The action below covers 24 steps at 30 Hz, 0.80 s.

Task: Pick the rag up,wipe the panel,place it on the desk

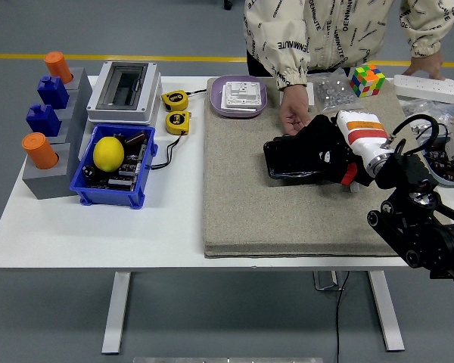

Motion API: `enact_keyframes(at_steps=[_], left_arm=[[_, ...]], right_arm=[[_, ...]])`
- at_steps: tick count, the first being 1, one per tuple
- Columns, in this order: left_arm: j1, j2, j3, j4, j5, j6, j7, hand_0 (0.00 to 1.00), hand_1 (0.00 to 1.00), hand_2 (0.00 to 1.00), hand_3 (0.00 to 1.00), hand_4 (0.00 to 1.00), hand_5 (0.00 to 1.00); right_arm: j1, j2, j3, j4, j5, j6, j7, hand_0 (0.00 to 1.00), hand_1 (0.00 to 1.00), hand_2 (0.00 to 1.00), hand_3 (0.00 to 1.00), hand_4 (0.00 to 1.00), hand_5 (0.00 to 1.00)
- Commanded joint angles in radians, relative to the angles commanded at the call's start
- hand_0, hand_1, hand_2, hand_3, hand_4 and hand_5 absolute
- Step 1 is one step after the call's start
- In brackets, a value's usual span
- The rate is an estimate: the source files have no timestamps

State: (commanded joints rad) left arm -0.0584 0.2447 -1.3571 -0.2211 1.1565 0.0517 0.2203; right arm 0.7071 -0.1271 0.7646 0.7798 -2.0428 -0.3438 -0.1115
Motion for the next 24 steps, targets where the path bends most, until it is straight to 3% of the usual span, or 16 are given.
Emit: enact_keyframes(at_steps=[13, 24], left_arm=[[-0.006, 0.002, 0.004, 0.000, -0.004, 0.000, 0.000, 0.635, 0.658, 0.685, 0.573, 0.612, 0.506], [-0.007, 0.002, 0.002, 0.002, -0.003, 0.001, 0.000, 0.635, 0.658, 0.683, 0.572, 0.613, 0.507]], right_arm=[[0.043, 0.123, -0.076, 0.001, 0.017, -0.003, 0.000, 0.194, 0.282, 0.329, 0.329, 0.886, 0.058], [0.079, 0.127, -0.152, 0.022, 0.027, -0.002, -0.001, 0.195, 0.282, 0.329, 0.329, 0.887, 0.059]])
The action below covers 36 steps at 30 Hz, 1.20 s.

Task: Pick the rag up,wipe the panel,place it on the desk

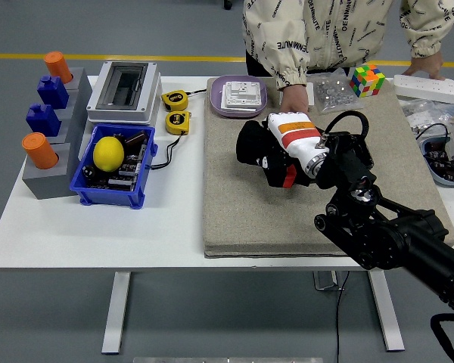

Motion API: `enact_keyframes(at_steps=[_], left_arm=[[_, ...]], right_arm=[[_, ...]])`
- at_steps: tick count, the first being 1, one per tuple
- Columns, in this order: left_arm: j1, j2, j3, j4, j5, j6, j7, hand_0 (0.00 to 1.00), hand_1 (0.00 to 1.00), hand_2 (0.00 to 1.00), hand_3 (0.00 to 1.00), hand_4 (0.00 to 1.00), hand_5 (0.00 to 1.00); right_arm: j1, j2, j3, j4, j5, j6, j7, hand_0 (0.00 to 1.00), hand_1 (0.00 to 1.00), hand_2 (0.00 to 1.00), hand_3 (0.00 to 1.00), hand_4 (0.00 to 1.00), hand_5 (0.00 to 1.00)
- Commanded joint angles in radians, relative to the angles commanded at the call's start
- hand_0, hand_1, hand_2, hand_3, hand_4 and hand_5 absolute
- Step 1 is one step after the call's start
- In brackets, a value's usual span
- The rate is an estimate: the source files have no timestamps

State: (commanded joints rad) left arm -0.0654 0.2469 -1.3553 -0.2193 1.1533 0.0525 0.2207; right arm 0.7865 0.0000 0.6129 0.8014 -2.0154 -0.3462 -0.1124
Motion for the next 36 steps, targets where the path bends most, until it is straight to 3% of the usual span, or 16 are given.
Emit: enact_keyframes(at_steps=[14, 36], left_arm=[[-0.002, -0.002, -0.004, 0.000, 0.002, 0.000, 0.000, 0.635, 0.658, 0.686, 0.572, 0.613, 0.507], [0.000, -0.005, -0.020, -0.001, 0.010, 0.000, 0.000, 0.635, 0.658, 0.686, 0.573, 0.612, 0.507]], right_arm=[[-0.018, -0.003, -0.005, -0.031, 0.003, 0.003, -0.001, 0.195, 0.282, 0.329, 0.330, 0.887, 0.061], [-0.048, -0.184, 0.119, -0.067, -0.017, 0.003, -0.005, 0.194, 0.282, 0.329, 0.329, 0.886, 0.060]])
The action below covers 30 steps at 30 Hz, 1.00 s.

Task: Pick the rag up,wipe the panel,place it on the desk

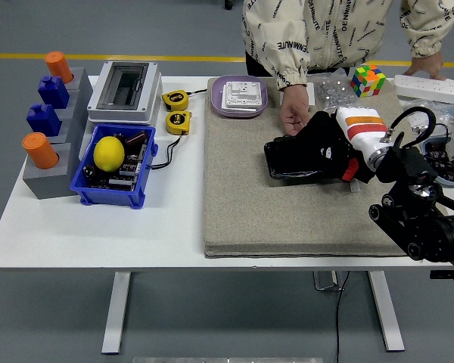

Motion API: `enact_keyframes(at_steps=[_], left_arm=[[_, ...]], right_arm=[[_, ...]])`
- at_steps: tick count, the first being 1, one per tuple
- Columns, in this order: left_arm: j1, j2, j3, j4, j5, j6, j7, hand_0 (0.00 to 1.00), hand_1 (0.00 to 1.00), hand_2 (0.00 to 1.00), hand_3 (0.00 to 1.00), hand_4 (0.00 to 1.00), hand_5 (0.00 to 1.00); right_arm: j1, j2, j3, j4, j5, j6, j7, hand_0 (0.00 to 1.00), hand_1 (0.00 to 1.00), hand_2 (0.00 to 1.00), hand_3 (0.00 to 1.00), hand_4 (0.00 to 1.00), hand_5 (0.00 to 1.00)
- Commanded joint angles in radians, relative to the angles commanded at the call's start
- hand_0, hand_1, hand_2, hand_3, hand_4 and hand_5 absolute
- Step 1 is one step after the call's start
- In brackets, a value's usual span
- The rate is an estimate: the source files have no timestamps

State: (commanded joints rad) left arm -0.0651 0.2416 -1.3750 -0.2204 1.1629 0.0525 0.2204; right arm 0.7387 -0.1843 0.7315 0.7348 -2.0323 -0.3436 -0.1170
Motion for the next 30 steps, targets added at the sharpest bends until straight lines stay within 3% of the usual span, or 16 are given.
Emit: enact_keyframes(at_steps=[17, 30], left_arm=[[0.005, -0.001, -0.002, -0.002, 0.002, 0.000, -0.001, 0.635, 0.658, 0.684, 0.572, 0.612, 0.507], [0.006, -0.001, -0.004, 0.000, 0.002, -0.001, -0.001, 0.635, 0.658, 0.684, 0.571, 0.612, 0.507]], right_arm=[[-0.058, -0.124, 0.116, -0.023, -0.020, 0.001, -0.002, 0.195, 0.282, 0.329, 0.329, 0.886, 0.058], [-0.064, -0.139, 0.135, -0.011, -0.030, 0.001, -0.004, 0.195, 0.283, 0.329, 0.330, 0.888, 0.058]])
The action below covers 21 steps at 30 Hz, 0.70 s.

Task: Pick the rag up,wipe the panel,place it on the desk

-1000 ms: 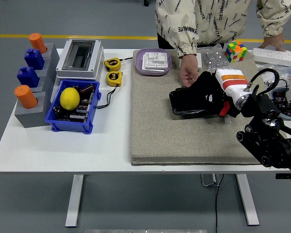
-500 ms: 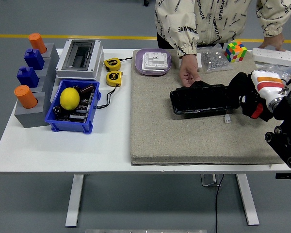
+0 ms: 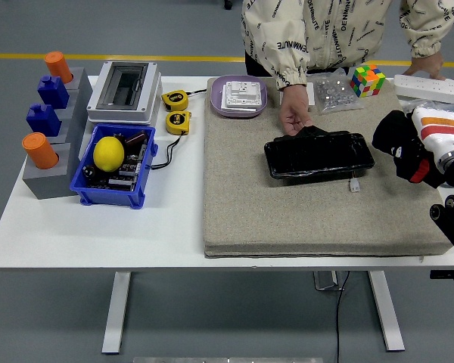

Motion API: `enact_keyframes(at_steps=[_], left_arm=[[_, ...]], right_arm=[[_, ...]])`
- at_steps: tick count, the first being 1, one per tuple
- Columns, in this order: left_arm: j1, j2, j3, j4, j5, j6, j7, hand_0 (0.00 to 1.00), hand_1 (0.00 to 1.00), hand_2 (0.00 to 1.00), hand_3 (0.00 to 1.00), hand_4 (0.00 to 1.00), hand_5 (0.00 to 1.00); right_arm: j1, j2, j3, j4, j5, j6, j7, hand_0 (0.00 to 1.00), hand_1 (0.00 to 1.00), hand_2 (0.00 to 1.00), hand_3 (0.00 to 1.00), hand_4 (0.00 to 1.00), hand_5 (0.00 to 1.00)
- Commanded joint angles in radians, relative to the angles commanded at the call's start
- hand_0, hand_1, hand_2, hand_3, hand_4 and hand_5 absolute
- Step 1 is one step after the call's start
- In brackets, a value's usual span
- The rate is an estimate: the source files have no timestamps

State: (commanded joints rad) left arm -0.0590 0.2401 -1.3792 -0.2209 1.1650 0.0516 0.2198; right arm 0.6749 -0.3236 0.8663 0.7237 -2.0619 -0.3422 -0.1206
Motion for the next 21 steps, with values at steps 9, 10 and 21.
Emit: enact_keyframes(at_steps=[9, 10, 21], left_arm=[[0.000, -0.001, -0.001, 0.001, 0.000, 0.000, 0.000, 0.635, 0.658, 0.685, 0.571, 0.612, 0.507], [-0.001, -0.001, 0.000, 0.001, -0.001, 0.000, 0.000, 0.635, 0.658, 0.685, 0.571, 0.612, 0.507], [-0.002, -0.001, 0.001, 0.000, -0.001, 0.000, 0.000, 0.636, 0.658, 0.686, 0.571, 0.612, 0.506]], right_arm=[[0.001, 0.023, -0.003, 0.001, 0.001, -0.001, 0.000, 0.196, 0.283, 0.329, 0.330, 0.887, 0.057], [0.001, 0.028, -0.003, 0.001, 0.002, -0.001, 0.001, 0.196, 0.283, 0.329, 0.330, 0.887, 0.057], [-0.002, 0.077, -0.010, 0.007, 0.004, -0.002, 0.002, 0.195, 0.283, 0.329, 0.330, 0.888, 0.058]])
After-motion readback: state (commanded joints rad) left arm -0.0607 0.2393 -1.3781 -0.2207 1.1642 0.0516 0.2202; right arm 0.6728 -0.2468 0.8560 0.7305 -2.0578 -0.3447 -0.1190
